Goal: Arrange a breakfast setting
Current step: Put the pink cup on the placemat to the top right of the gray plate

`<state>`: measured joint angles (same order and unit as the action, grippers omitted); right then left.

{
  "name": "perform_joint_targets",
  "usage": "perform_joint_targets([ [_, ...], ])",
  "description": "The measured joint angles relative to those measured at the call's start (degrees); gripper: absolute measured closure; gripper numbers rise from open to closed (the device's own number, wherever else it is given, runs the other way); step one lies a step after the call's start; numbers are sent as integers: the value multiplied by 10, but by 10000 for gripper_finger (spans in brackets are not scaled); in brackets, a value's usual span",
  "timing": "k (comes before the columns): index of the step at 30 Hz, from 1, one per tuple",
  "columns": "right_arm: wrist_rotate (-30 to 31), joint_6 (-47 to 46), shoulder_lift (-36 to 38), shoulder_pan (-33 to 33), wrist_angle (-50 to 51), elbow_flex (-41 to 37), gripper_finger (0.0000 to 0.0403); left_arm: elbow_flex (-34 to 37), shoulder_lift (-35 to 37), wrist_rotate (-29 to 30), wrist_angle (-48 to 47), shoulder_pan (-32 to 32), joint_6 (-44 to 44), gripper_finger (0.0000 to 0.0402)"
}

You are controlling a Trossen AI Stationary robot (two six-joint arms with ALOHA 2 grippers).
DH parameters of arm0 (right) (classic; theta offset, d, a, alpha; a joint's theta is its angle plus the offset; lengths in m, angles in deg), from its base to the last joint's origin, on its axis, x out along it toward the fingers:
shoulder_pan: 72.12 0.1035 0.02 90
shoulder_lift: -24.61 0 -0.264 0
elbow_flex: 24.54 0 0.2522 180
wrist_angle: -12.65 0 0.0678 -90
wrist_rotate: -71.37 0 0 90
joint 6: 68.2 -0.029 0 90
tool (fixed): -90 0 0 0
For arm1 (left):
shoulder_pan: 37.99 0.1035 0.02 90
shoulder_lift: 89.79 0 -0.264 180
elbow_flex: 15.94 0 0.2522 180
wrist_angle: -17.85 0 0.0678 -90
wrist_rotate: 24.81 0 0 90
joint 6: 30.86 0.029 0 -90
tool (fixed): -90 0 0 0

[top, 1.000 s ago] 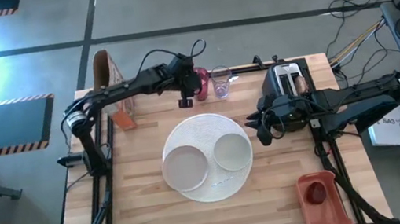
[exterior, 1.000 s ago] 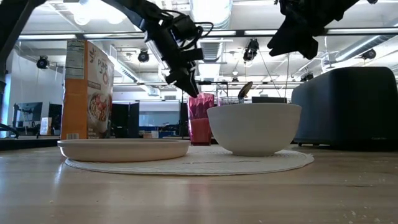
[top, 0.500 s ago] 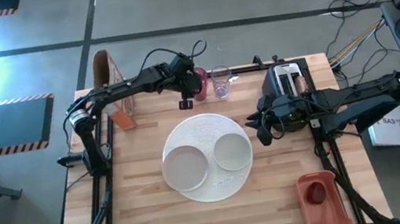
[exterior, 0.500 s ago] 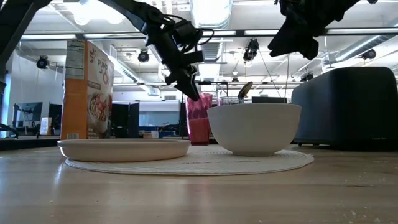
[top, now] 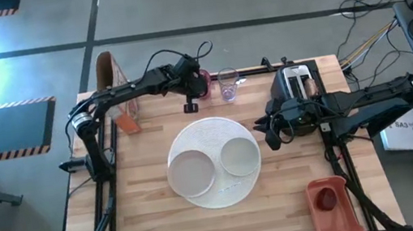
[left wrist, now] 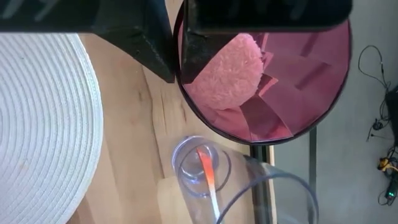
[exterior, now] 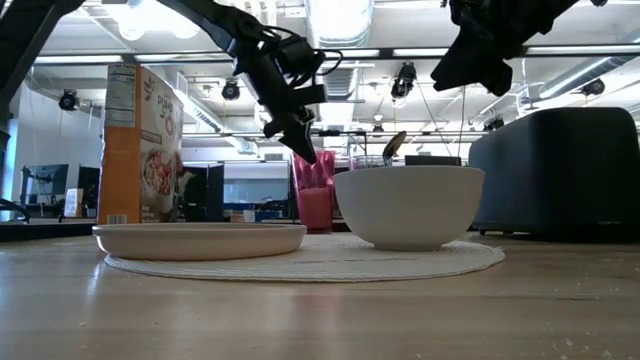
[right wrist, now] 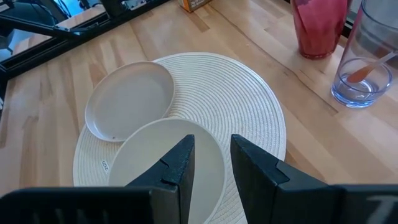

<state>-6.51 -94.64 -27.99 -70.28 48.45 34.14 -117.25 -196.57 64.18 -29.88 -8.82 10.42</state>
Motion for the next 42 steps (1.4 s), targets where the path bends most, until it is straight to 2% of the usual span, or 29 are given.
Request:
perform_joint_targets([
  [5,0,-1,0,0,0,0,308,-1,7,-1,-33,-1,-17,400],
  [12,0,-1,0,0,0,0,316,-71,9,-72,-168,-15,-81,400],
  [18,0,-1,0,0,0,0,314,-112,20,-73,-222,-58,-103,401],
  [28,0,0,0,0,3,0,321,-89,29,-71,-244,-148,-136,401],
  [37,0,0,0,0,6,0,321,-67,30,-69,-235,-173,-165,401],
  [42,0,1,0,0,5,-1,321,-46,30,-40,-208,-181,-165,401],
])
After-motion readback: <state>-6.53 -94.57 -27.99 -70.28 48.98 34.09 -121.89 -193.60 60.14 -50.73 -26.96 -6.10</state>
